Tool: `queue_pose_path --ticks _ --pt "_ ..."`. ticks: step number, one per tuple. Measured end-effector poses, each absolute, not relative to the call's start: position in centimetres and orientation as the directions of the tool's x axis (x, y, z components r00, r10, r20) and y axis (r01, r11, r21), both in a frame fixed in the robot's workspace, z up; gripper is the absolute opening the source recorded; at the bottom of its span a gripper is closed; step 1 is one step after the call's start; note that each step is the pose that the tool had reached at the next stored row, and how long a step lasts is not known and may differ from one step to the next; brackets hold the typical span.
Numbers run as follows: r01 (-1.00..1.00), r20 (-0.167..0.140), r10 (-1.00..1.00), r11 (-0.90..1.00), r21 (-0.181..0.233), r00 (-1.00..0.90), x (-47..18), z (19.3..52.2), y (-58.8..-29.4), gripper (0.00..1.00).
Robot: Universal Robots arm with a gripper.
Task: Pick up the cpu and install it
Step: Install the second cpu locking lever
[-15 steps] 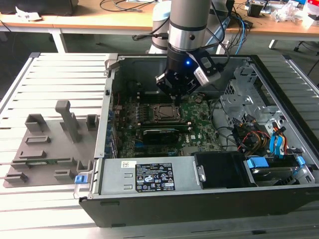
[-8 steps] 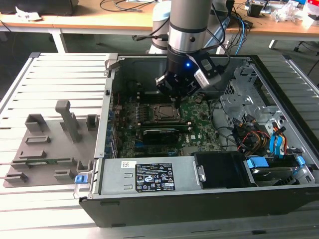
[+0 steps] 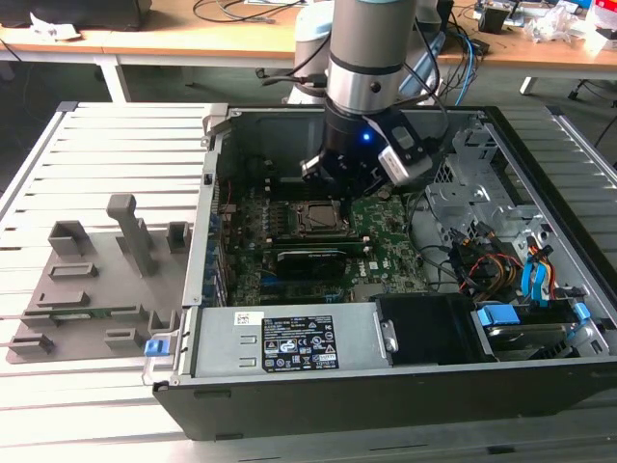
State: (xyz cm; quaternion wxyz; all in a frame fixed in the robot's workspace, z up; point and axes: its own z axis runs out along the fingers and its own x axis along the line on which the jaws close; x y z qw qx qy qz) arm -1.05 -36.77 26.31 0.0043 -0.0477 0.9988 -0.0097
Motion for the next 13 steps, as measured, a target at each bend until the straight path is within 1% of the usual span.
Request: queue_pose_path --ticks 1,2,3,4,8,13 --pt "-0.095 -0.01 -0.095 0.995 0.003 -0.995 -1.1 26.3 -37.0 0.11" --pt "-0.095 -0.014 -0.095 0.995 0.041 -0.995 -1.3 26.3 -37.2 0.11" --pt "-0.095 -0.016 -0.094 0.993 0.069 -0.995 -1.4 26.3 -37.5 0.11" --pt "-0.095 -0.017 -0.094 0.992 0.08 -0.995 -1.5 26.2 -37.6 0.11" --pt "-0.095 -0.019 -0.094 0.99 0.103 -0.995 -1.6 25.9 -38.0 0.11" --pt "-0.095 -0.02 -0.093 0.989 0.113 -0.995 -2.0 25.1 -38.5 0.11"
